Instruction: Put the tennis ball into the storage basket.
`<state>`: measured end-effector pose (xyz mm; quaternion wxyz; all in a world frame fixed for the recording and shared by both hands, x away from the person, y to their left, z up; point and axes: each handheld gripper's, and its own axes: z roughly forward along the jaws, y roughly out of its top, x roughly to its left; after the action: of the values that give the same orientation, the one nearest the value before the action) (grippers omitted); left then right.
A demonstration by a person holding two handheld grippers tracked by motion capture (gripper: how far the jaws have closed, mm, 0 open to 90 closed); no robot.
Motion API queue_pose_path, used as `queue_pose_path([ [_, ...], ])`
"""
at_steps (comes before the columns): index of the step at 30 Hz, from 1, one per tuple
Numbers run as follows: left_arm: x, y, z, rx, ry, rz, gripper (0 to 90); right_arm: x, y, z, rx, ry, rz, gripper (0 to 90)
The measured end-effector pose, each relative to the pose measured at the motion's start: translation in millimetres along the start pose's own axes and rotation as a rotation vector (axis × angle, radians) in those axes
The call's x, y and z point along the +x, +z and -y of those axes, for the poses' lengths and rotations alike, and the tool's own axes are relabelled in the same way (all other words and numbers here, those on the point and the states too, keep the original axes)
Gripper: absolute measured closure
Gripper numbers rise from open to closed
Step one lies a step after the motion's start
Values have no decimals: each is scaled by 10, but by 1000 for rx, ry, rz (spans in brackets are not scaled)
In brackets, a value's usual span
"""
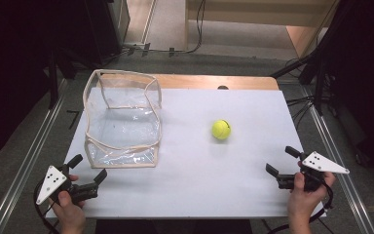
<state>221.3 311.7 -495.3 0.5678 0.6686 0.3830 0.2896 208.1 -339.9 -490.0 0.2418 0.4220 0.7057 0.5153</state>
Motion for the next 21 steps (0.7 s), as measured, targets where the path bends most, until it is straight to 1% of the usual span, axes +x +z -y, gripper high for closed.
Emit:
queue_pose_path([
  [2, -1, 4, -1, 4, 7, 1, 0, 23, 45, -44, 17, -17, -5, 0],
  [4, -1, 4, -1, 4, 7, 1, 0, 31, 66, -66, 22, -22, -10, 0],
  [5, 0, 5, -1, 5, 6, 2, 0, 36, 107, -108, 30, -25, -28, 0],
  [6, 1, 6, -1, 4, 3, 3, 0, 36, 107, -108, 30, -25, -28, 0],
  [7, 3, 8, 0, 5, 0, 4, 0, 39, 141, -153, 35, -29, -37, 0],
  [14, 6, 9, 0, 6, -2, 8, 0, 35, 206, -242, 50, -33, -46, 0],
  [15, 7, 9, 1, 4, -4, 10, 0, 31, 225, -270, 61, -31, -48, 0],
  [20, 8, 10, 1, 4, -4, 12, 0, 32, 273, -334, 81, -42, -57, 0],
  [21, 7, 11, 1, 5, -3, 12, 0, 40, 298, -373, 97, -48, -57, 0],
])
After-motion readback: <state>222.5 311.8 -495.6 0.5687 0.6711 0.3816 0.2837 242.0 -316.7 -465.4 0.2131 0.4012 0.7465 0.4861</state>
